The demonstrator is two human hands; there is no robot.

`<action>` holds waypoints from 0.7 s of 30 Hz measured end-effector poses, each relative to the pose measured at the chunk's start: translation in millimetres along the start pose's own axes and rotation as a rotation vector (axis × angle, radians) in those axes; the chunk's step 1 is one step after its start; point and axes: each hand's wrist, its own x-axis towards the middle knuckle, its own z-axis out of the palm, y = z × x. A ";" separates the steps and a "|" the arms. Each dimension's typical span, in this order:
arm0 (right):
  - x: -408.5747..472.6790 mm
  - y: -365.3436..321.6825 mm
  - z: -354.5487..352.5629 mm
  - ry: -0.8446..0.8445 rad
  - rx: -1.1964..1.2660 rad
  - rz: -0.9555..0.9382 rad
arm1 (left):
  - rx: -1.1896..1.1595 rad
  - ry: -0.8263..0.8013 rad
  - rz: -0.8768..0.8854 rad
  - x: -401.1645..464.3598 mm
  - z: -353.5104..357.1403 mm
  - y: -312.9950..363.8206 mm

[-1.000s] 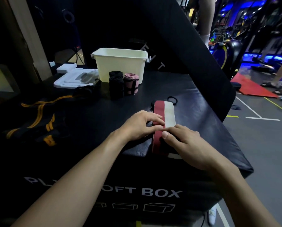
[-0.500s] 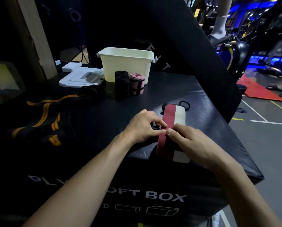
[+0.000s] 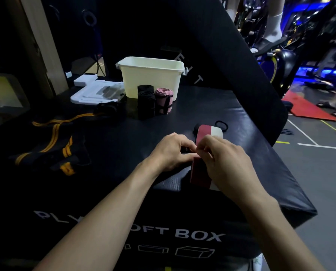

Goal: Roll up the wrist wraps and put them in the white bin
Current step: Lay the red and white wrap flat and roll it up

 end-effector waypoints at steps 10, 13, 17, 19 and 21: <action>-42.5 18.4 2.8 -0.006 -0.037 -0.161 | -0.017 -0.005 0.015 2.5 -0.5 -4.3; -46.0 24.2 2.2 -0.099 -0.029 -0.157 | -0.012 -0.024 0.029 3.1 0.2 -5.8; -42.4 23.2 5.1 -0.143 -0.056 -0.153 | -0.013 -0.051 0.006 4.0 4.9 -8.2; -39.9 20.5 5.9 -0.137 -0.086 -0.150 | 0.055 -0.076 -0.004 6.1 3.6 -5.7; -38.8 19.5 5.9 -0.123 -0.121 -0.160 | 0.121 -0.170 0.008 11.7 -2.9 0.9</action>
